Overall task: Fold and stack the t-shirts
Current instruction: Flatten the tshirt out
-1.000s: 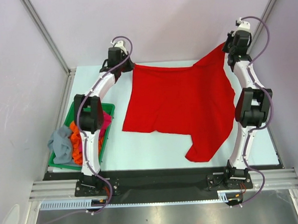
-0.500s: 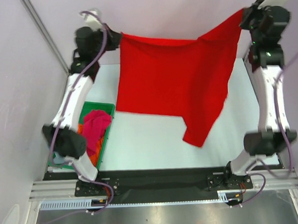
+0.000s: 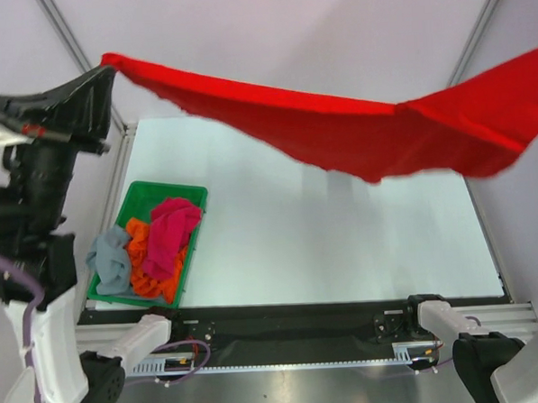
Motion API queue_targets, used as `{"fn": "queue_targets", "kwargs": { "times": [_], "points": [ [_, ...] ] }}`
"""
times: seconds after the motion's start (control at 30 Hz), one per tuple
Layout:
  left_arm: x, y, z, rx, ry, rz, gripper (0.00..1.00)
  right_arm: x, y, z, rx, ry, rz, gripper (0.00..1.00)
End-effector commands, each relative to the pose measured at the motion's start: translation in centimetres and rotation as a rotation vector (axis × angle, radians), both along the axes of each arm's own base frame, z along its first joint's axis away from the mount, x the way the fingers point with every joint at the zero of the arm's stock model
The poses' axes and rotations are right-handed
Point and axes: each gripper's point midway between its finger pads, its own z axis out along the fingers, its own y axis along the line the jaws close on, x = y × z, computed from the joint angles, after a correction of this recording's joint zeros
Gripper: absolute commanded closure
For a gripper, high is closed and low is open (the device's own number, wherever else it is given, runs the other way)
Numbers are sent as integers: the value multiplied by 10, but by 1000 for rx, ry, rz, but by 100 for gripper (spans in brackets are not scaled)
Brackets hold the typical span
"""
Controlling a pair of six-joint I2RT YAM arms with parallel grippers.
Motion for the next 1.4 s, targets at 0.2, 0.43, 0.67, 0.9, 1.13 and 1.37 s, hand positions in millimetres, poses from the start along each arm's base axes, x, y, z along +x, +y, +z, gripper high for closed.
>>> {"fn": "queue_targets", "kwargs": {
  "times": [0.2, 0.43, 0.67, 0.9, 1.13, 1.37],
  "points": [
    [-17, 5, -21, -20, 53, -4, 100, 8, 0, -9, 12, 65, 11, 100],
    [89, -19, -91, 33, 255, 0, 100, 136, -12, -59, -6, 271, -57, 100],
    [234, -54, -202, 100, 500, -3, 100, 314, -47, -160, 15, 532, -105, 100],
    [348, -83, -346, 176, 743, -13, 100, 430, -75, -287, 44, 733, -63, 100],
    [412, -93, -440, 228, 852, -12, 100, 511, -85, -399, 41, 865, -38, 100],
    [457, -89, -470, 214, 865, -5, 100, 562, -86, -465, 70, 963, 1, 100]
  ]
}}
